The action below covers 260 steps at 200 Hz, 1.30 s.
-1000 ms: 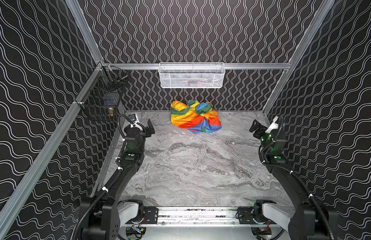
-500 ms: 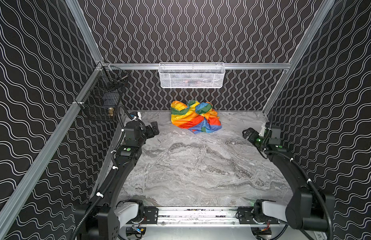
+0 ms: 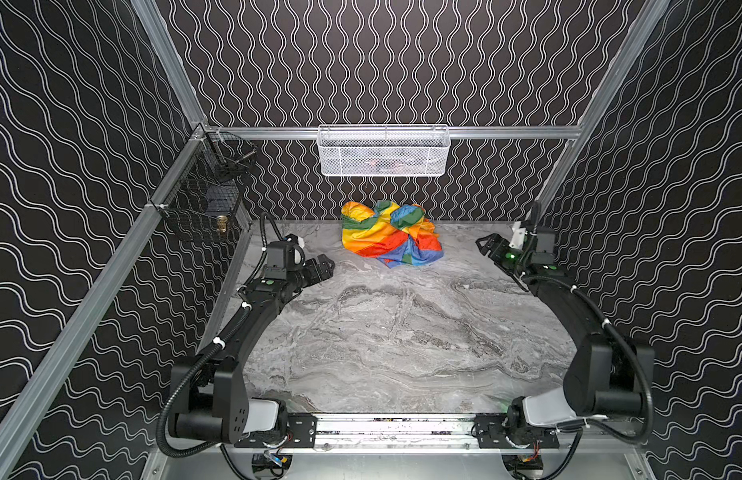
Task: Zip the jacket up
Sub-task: 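Raise both arms and reach toward the crumpled rainbow jacket, then grasp the jacket edges with the left and right grippers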
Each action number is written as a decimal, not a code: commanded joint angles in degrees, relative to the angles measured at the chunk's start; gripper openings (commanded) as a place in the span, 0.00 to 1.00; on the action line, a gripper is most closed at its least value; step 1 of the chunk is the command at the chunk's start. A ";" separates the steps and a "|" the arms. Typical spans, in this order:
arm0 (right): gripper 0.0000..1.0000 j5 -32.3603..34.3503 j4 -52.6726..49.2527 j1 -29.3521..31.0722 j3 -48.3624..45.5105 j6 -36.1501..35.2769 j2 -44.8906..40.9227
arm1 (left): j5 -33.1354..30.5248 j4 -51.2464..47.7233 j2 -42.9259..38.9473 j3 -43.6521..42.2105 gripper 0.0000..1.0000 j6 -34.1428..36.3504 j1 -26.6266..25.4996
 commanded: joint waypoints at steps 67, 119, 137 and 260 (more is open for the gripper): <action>0.75 10.87 -10.40 12.91 28.38 -8.56 25.02 | 10.14 4.66 -4.62 -5.64 0.99 -3.79 2.75; 0.75 11.19 -13.37 13.63 41.24 -10.97 37.58 | 22.36 9.75 -5.63 -9.28 0.99 -7.67 14.08; 0.77 10.47 -12.92 13.70 43.29 -11.09 40.07 | 20.81 9.75 -9.55 -10.40 0.99 -6.23 14.06; 0.00 -2.51 -6.69 14.06 37.70 -6.67 38.07 | 28.23 19.17 -10.45 -13.93 0.76 -15.22 13.93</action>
